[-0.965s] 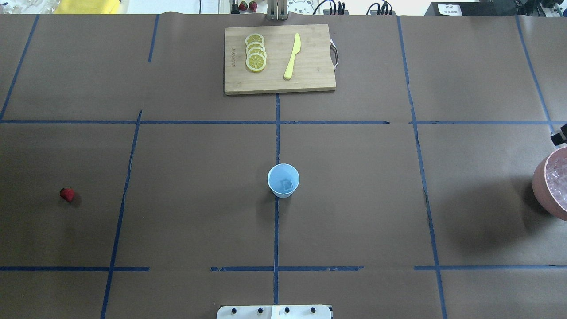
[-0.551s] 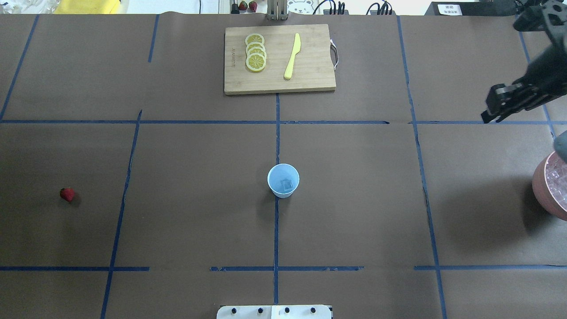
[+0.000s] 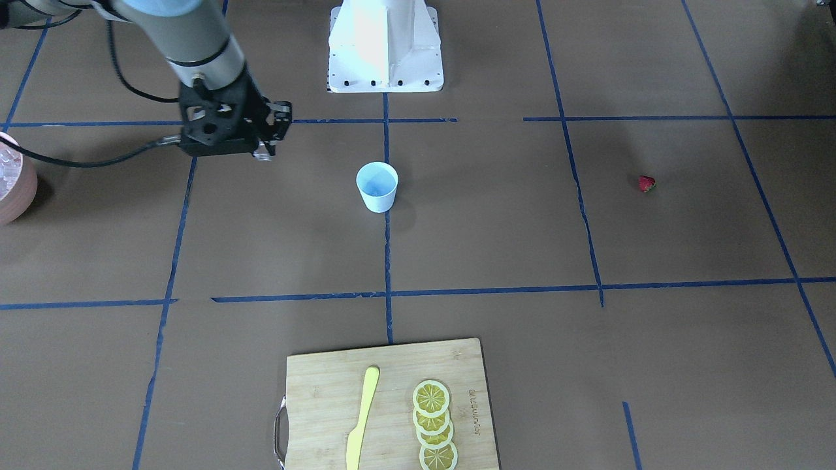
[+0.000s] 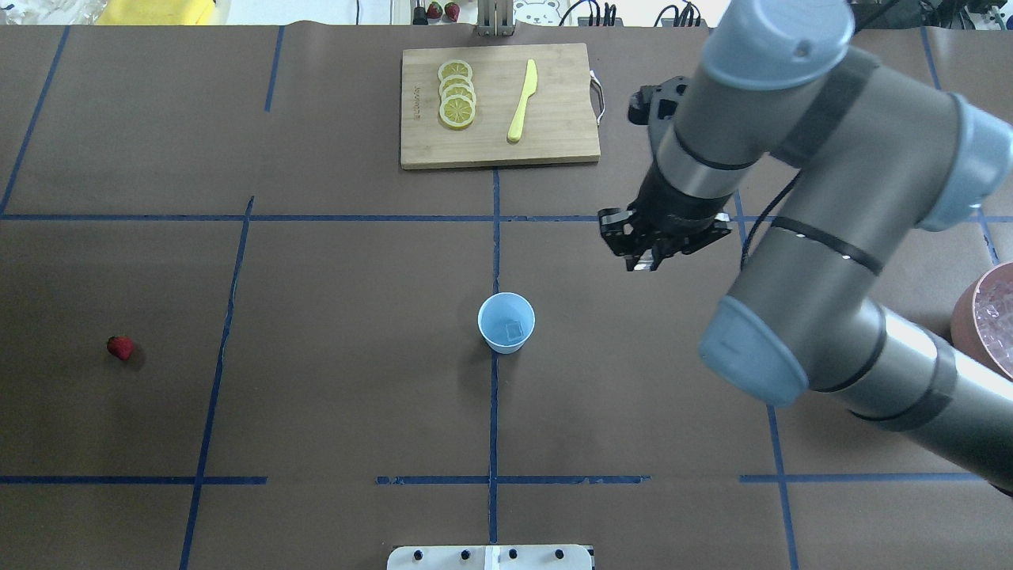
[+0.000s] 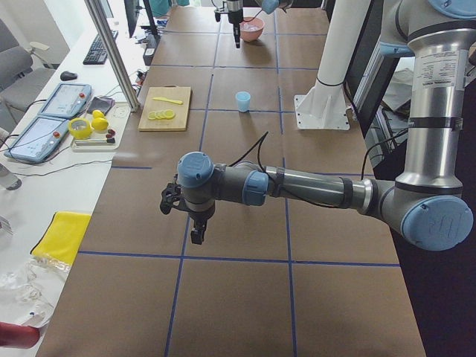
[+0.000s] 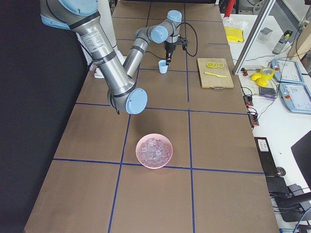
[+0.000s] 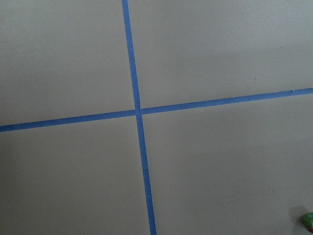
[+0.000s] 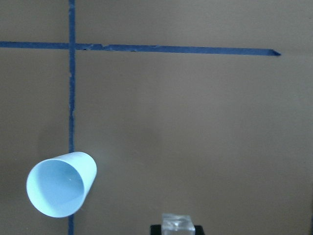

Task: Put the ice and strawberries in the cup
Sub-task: 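Carry the second ice cube with the right gripper over the cup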

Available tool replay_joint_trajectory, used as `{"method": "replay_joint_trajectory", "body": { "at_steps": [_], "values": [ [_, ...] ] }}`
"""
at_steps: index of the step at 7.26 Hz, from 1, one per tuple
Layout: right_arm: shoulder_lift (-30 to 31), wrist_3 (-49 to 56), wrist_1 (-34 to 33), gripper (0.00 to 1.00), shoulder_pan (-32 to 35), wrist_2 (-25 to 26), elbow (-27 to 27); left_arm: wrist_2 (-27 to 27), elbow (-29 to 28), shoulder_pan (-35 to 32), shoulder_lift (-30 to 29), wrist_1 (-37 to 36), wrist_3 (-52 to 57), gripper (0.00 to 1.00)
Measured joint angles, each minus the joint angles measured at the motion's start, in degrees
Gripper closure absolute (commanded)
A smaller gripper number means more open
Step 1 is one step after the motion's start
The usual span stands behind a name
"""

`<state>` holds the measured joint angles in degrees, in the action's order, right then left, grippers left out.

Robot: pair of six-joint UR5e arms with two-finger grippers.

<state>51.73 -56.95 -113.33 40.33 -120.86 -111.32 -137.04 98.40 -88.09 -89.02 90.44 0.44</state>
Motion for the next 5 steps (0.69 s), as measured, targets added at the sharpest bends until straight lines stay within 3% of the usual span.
{"method": "replay_joint_trajectory", "body": {
  "at_steps": [5],
  "values": [
    [-12.43, -9.52, 7.01, 0.99, -9.34, 6.54, 16.96, 0.08, -0.26, 0.20, 0.07, 0.00, 0.00, 0.00]
  ]
}}
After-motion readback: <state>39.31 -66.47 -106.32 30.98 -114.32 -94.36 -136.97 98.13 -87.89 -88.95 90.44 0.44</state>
